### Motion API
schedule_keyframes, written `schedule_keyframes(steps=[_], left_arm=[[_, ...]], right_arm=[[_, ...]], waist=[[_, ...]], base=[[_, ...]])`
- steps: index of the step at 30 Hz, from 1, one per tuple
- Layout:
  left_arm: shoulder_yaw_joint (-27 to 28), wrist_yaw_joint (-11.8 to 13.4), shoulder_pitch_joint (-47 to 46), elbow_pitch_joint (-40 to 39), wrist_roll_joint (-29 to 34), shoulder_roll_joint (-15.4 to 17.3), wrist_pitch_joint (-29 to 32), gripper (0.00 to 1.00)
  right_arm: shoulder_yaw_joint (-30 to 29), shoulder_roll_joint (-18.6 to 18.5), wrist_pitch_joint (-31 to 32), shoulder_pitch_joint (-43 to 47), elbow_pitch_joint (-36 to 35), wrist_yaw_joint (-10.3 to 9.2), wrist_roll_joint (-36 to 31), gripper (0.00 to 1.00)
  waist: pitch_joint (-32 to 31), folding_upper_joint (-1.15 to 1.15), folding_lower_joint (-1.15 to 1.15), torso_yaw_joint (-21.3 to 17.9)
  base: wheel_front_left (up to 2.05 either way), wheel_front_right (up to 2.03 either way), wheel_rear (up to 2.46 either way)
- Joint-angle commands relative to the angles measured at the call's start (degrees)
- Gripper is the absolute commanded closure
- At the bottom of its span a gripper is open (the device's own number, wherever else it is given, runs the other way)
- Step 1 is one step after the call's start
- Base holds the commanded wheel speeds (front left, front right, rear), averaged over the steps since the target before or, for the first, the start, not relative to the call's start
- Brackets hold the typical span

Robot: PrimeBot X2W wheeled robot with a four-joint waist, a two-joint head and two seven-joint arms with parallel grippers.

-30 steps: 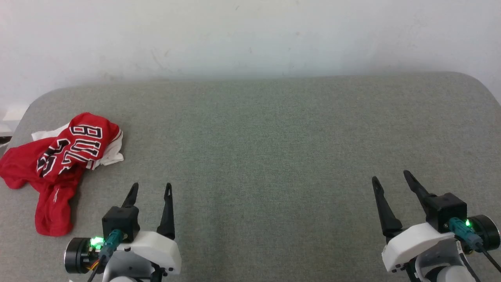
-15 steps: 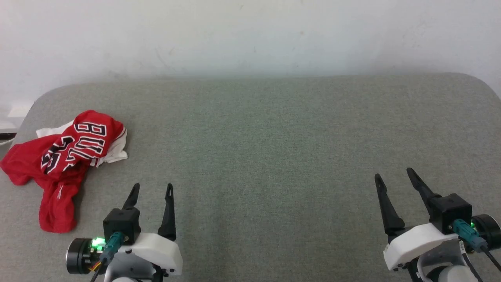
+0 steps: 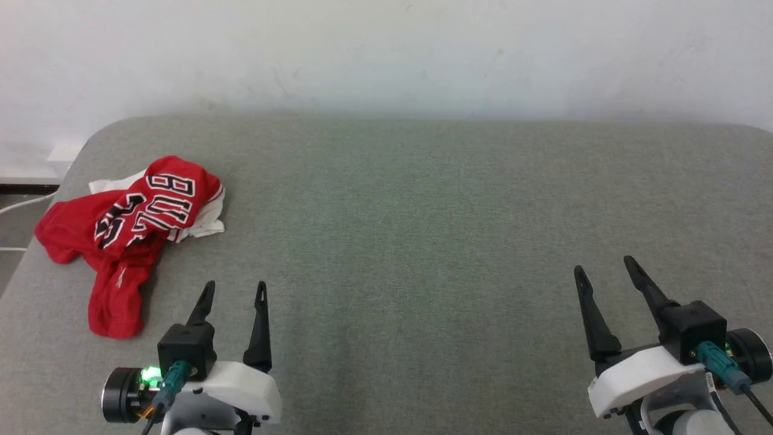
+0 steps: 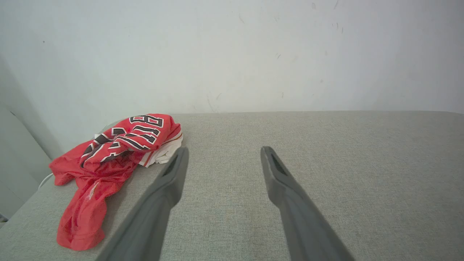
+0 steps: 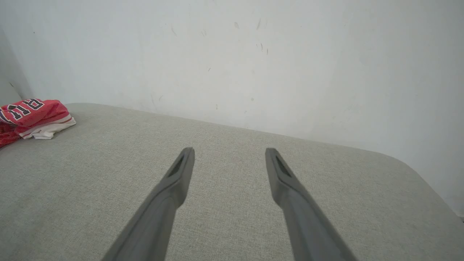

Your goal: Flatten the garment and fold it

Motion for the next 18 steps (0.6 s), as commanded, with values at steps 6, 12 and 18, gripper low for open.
schedule_keyframes(steps=[6, 12, 18], left_arm=[[-0.3, 0.6, -0.5, 0.5, -0.6, 0.2, -1.2, 0.0], [-0.4, 0.6, -0.5, 0.8, -0.7, 0.3, -1.9, 0.0], [-0.7, 0.7, -0.7, 1.0, -0.7, 0.3, -2.6, 0.0]], right_arm=[[0.3, 0.0, -1.3, 0.2, 0.0, -0.04, 0.1, 0.0], [0.4, 0.0, -2.0, 0.1, 0.0, -0.05, 0.2, 0.0], [0.4, 0.0, -2.7, 0.1, 0.0, -0.05, 0.5, 0.0]], waist=[[0.2, 0.0, 0.0, 2.8], [0.2, 0.0, 0.0, 5.0], [0.3, 0.0, 0.0, 7.3]], base=[[0.0, 0.0, 0.0], [0.0, 0.0, 0.0], [0.0, 0.0, 0.0]])
